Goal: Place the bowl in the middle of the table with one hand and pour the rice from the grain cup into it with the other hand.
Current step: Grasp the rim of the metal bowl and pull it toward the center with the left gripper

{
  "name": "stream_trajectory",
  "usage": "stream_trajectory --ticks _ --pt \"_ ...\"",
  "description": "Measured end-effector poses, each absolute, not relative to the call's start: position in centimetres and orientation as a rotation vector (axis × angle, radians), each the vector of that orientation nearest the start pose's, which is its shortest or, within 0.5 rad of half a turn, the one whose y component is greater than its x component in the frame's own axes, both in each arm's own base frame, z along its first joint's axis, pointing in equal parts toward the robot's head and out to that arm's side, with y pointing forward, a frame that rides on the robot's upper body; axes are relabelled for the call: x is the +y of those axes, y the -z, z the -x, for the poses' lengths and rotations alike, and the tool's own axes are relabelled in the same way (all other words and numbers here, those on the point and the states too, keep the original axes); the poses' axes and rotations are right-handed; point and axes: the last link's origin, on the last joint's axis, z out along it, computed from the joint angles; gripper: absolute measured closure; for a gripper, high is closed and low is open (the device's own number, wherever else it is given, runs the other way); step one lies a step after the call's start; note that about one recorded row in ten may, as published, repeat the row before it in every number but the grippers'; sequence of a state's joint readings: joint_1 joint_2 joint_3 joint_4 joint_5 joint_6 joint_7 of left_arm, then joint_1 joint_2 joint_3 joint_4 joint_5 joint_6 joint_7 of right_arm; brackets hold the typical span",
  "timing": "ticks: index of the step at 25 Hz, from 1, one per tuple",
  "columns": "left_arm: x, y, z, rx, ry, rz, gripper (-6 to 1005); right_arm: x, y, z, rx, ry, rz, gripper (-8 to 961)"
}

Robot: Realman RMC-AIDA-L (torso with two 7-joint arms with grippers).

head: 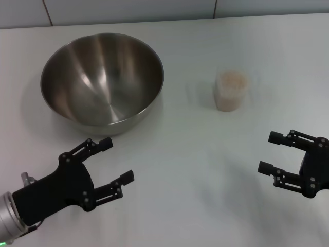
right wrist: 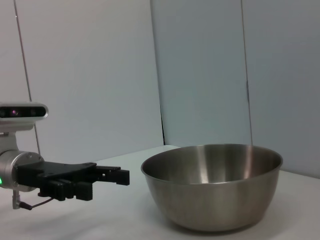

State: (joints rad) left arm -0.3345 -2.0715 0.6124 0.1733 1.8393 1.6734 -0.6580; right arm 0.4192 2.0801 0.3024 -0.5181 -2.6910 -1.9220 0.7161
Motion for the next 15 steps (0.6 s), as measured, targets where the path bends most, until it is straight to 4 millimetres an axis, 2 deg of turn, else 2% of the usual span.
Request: stream_trajectory --ticks 15 --pt "21.83 5.58 30.07 -0.421 1.051 2.522 139 22.43 -1.37 -33.22 0.377 -0.85 2.526 243"
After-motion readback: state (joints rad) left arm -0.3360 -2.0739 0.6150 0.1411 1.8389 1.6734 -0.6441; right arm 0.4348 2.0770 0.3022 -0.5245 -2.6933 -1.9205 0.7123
